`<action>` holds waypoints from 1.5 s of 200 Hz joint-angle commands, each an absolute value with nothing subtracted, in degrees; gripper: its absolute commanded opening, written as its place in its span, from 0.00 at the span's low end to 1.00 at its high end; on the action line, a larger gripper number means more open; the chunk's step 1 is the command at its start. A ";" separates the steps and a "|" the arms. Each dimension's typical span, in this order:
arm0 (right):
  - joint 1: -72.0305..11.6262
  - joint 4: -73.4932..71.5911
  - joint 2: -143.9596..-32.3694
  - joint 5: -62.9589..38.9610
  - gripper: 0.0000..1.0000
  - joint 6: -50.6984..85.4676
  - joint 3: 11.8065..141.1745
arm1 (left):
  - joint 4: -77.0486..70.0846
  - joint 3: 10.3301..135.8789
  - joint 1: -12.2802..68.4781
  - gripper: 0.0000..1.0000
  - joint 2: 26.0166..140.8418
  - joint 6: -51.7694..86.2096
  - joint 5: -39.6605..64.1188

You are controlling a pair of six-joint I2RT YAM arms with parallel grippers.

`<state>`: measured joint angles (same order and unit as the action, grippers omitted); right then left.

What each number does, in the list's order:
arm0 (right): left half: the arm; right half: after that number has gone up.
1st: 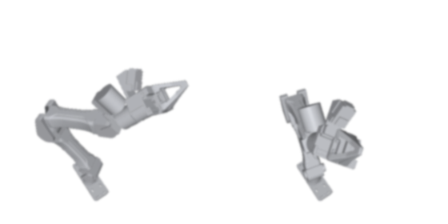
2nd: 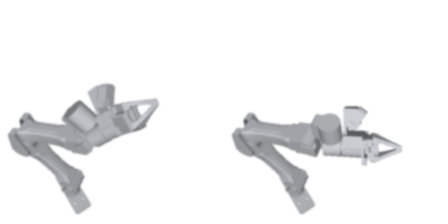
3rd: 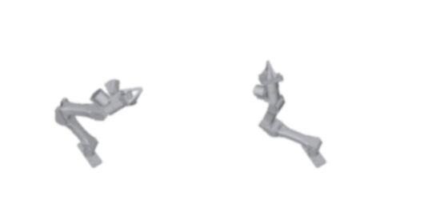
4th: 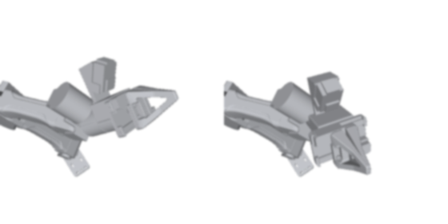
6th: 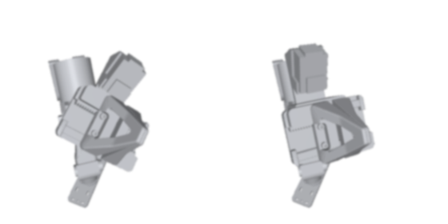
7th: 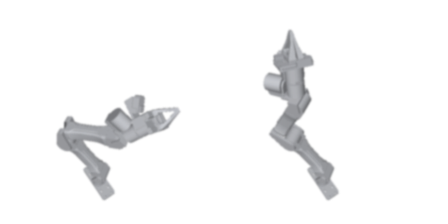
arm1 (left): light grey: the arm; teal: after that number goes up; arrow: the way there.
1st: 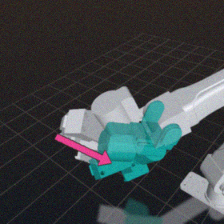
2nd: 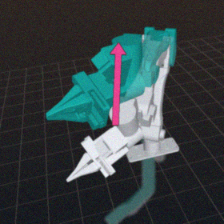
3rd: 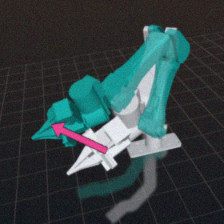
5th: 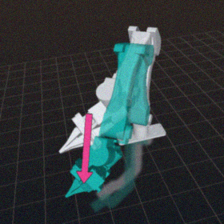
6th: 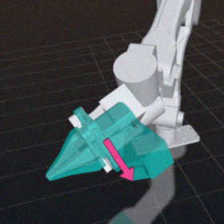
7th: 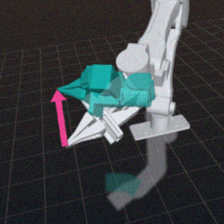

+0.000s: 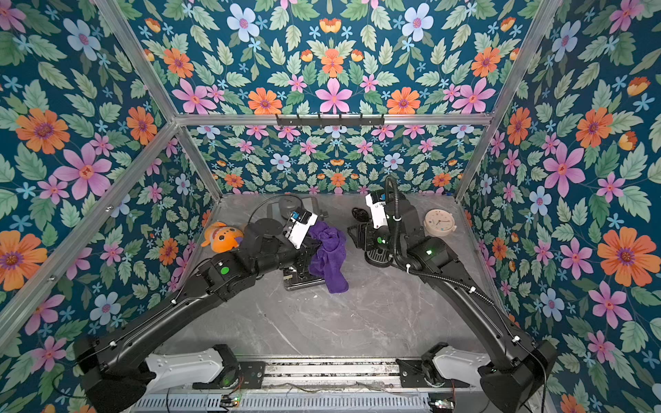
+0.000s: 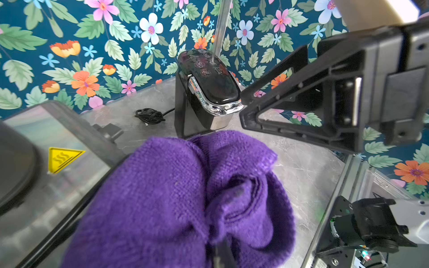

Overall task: Wipe the surface of a coffee machine
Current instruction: Wipe the dirt from the surface of the coffee machine.

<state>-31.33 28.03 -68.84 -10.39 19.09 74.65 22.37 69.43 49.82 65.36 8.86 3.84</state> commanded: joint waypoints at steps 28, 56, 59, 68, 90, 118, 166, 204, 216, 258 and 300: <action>-31.38 26.18 -69.62 -11.58 0.66 19.41 74.63 | 27.41 64.53 49.66 0.00 55.50 11.24 -8.71; -31.38 25.41 -70.65 -12.65 0.66 19.93 74.87 | 33.65 64.12 49.66 0.00 48.90 13.75 -16.52; -31.38 25.38 -70.73 -12.78 0.66 19.95 74.93 | 34.25 64.09 49.64 0.00 48.22 14.00 -17.46; -31.38 25.28 -70.99 -13.04 0.66 20.12 75.10 | 36.10 64.39 49.65 0.00 46.33 15.05 -20.10; -31.38 24.81 -71.45 -13.51 0.66 20.32 75.29 | 38.76 65.08 49.57 0.00 42.49 17.38 -25.05; -31.42 24.19 -72.09 -14.49 0.66 20.91 75.47 | 39.37 67.14 49.59 0.00 41.59 20.44 -27.14; -31.38 24.12 -72.28 -15.49 0.66 21.40 75.93 | 44.22 77.21 49.58 0.00 48.77 26.10 -35.98; -31.38 23.08 -73.11 -17.53 0.65 22.44 75.94 | 41.04 86.23 49.07 0.00 54.54 22.21 -40.05; -31.38 22.86 -73.56 -18.52 0.65 23.01 76.20 | 39.74 88.70 47.98 0.00 56.51 20.11 -39.93; -31.44 22.20 -74.79 -20.89 0.65 24.05 77.20 | 39.48 94.35 28.38 0.00 63.79 18.74 -19.44; -31.59 22.23 -75.34 -22.43 0.65 25.02 77.41 | 34.97 90.85 10.44 0.00 69.58 19.86 2.84</action>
